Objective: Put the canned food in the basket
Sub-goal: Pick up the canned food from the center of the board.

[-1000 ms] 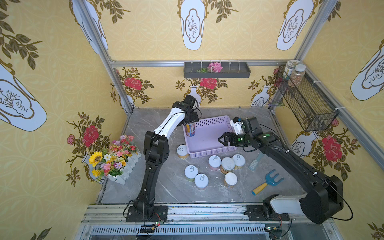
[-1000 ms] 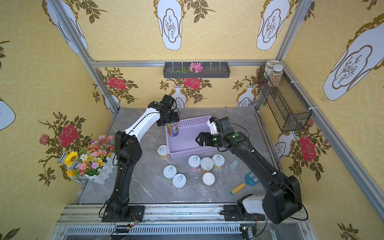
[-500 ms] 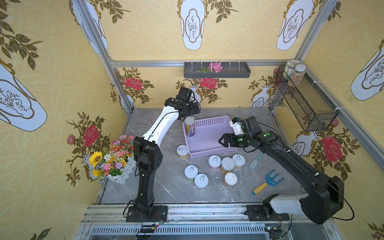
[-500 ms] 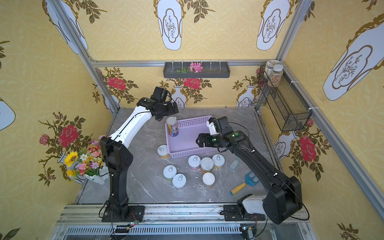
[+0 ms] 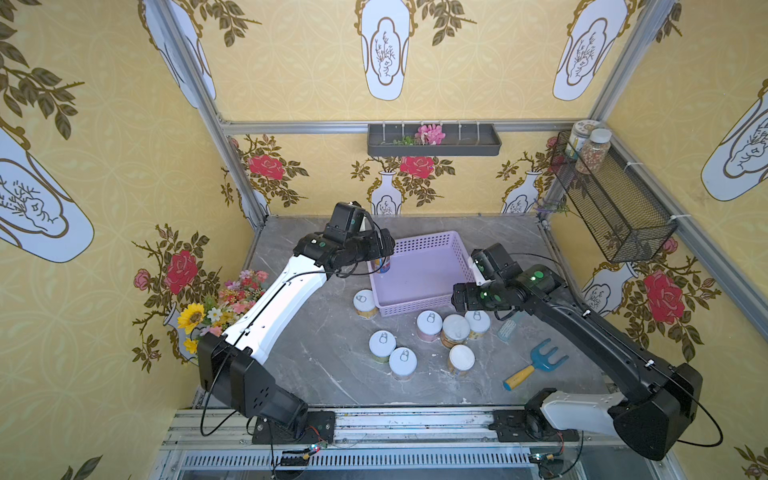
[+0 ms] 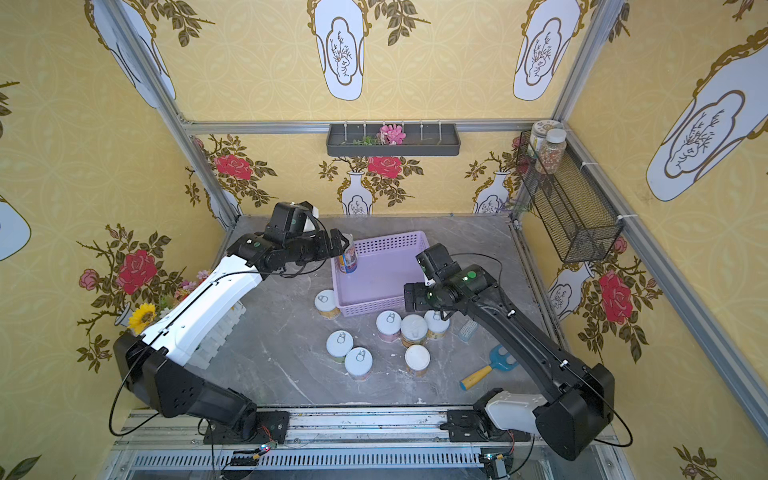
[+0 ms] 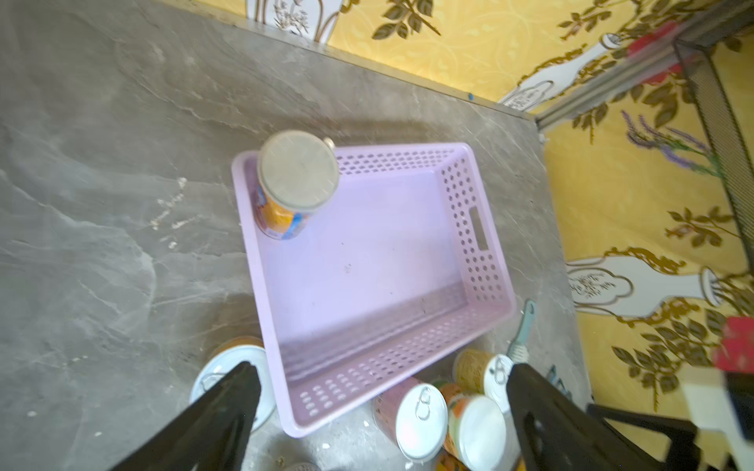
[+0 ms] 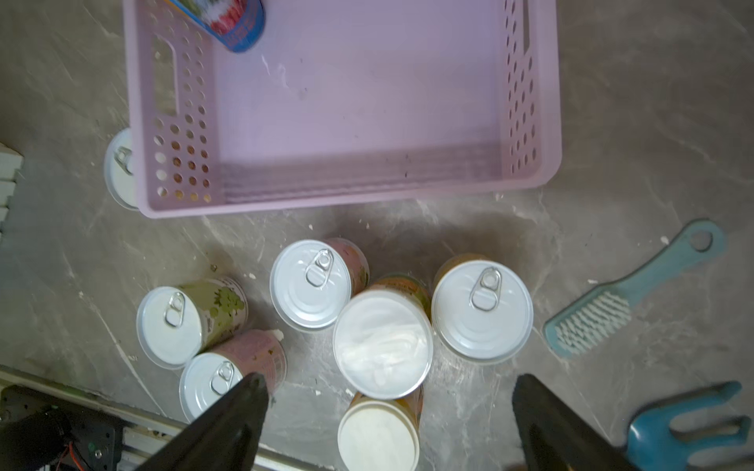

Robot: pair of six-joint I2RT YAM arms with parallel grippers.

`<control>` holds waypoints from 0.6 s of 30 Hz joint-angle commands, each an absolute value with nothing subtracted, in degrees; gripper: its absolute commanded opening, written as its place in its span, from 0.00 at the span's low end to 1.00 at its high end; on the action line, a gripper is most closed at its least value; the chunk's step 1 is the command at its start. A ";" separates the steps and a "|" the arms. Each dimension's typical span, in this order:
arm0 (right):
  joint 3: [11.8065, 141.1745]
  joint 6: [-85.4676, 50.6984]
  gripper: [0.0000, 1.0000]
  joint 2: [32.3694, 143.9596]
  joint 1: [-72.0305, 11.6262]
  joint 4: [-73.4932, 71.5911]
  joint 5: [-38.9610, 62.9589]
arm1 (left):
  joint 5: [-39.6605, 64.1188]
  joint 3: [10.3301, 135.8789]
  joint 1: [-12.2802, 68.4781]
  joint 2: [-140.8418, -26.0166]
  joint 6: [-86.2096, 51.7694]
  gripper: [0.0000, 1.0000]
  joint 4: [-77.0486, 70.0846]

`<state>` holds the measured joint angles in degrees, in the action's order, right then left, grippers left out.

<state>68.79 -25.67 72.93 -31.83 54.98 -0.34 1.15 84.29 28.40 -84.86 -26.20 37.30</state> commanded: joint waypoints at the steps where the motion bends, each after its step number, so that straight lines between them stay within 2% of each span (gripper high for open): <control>1: 67.79 -28.55 0.97 73.46 -33.82 57.74 -0.93 | 7.65 79.52 29.42 -82.19 -28.08 1.00 31.39; 5: 67.18 -31.25 0.97 76.04 -36.00 58.00 -1.07 | 10.33 71.38 33.95 -77.93 -30.22 1.00 25.65; 10: 67.74 -32.69 0.97 80.28 -36.29 58.37 -0.21 | 16.14 60.83 34.45 -72.96 -37.25 1.00 18.21; 18: 68.45 -33.57 0.97 85.40 -37.35 58.40 0.00 | 16.70 56.02 34.54 -68.96 -39.71 1.00 18.90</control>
<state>67.68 -32.77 84.20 -37.30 57.56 0.19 15.20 56.90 34.52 -69.49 -38.04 20.56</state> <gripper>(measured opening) 0.973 0.999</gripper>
